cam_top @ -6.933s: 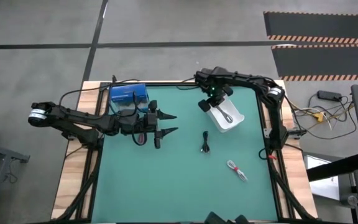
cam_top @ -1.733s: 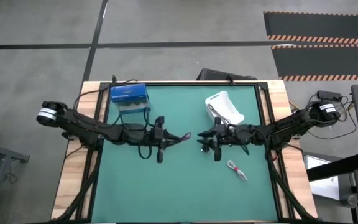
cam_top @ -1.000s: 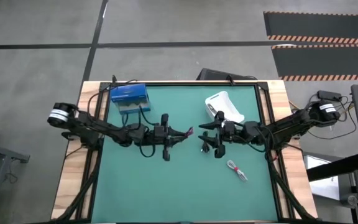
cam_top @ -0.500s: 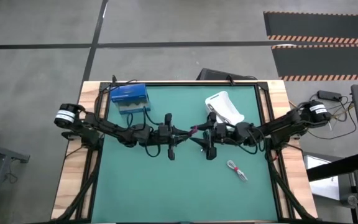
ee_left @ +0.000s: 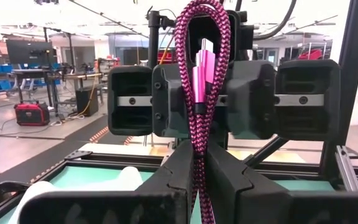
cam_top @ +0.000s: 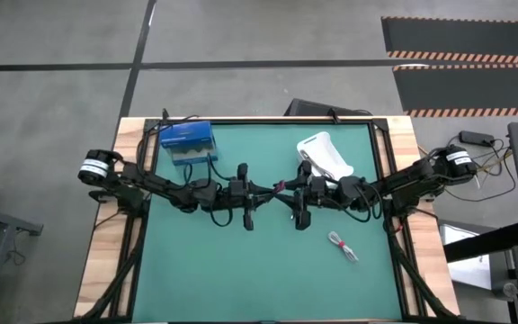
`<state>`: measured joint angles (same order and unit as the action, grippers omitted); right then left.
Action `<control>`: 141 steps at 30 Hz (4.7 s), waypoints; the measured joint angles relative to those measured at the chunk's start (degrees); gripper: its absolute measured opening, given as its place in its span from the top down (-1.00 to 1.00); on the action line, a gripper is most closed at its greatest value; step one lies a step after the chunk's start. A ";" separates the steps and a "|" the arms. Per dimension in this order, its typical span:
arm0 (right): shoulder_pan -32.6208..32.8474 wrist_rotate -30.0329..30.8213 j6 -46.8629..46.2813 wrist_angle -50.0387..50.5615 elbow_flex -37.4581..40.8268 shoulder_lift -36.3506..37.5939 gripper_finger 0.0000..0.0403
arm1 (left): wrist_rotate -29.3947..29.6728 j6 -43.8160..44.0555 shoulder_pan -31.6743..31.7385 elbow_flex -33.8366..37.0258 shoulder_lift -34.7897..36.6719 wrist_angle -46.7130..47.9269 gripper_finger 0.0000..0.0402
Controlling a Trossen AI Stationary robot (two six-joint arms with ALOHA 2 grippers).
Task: Pick and place USB-C Cables
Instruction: Put the pink charger cable into the white container, then put the white charger cable into the white container
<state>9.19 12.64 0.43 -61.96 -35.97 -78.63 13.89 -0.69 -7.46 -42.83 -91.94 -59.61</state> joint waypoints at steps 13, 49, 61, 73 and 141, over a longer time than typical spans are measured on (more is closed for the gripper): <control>0.04 1.03 -0.33 0.86 0.00 0.09 0.93 | 0.02 0.07 0.00 0.09 0.02 0.15 0.93; -2.89 5.34 -9.43 50.08 -12.42 13.63 0.93 | 2.60 -2.24 0.50 2.05 12.21 27.49 -0.03; -13.09 9.41 -23.78 106.60 -37.97 7.75 0.94 | 12.83 -8.21 0.65 2.01 16.94 29.10 -0.03; -29.74 -6.36 -24.62 121.54 -43.39 0.06 0.94 | 18.59 -13.88 0.87 1.80 19.22 28.33 -0.03; -42.86 -4.98 -23.02 122.65 -38.95 -20.99 0.51 | 19.61 -15.02 1.14 1.99 19.34 31.95 -0.03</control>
<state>-33.67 7.66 -22.59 60.69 -74.91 -99.62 33.50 -15.71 -6.33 -40.84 -72.60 -27.66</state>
